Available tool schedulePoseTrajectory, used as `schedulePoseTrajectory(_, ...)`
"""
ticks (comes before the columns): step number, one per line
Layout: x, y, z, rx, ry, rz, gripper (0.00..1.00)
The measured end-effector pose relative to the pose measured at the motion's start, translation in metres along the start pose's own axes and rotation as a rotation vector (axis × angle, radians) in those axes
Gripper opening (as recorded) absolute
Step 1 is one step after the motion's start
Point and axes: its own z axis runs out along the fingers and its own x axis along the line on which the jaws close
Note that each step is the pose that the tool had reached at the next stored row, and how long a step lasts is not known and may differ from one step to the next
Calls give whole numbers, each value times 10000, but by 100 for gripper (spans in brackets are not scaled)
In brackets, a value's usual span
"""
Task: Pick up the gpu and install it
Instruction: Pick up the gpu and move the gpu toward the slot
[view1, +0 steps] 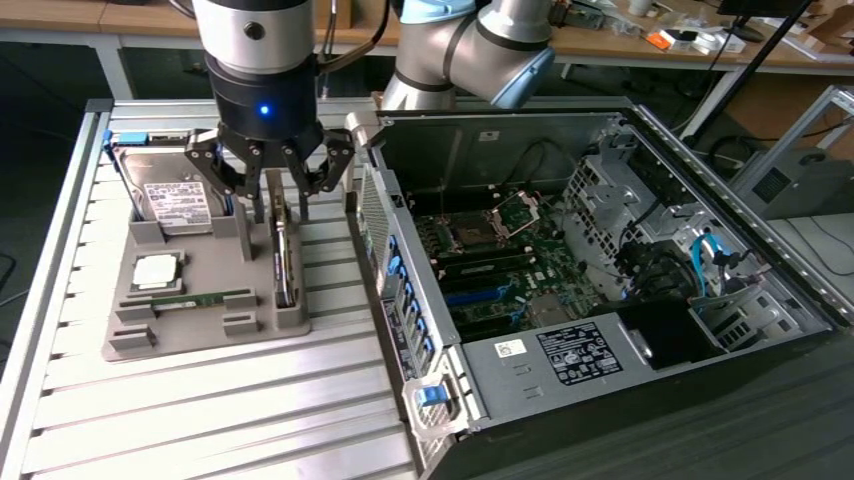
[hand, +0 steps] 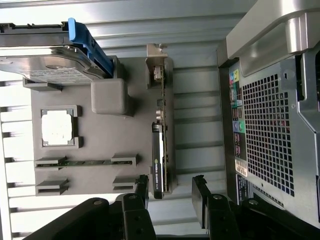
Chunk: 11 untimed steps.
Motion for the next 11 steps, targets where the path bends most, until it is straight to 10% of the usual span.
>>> schedulePoseTrajectory(11,7,20,32,-1,-2,1,48)
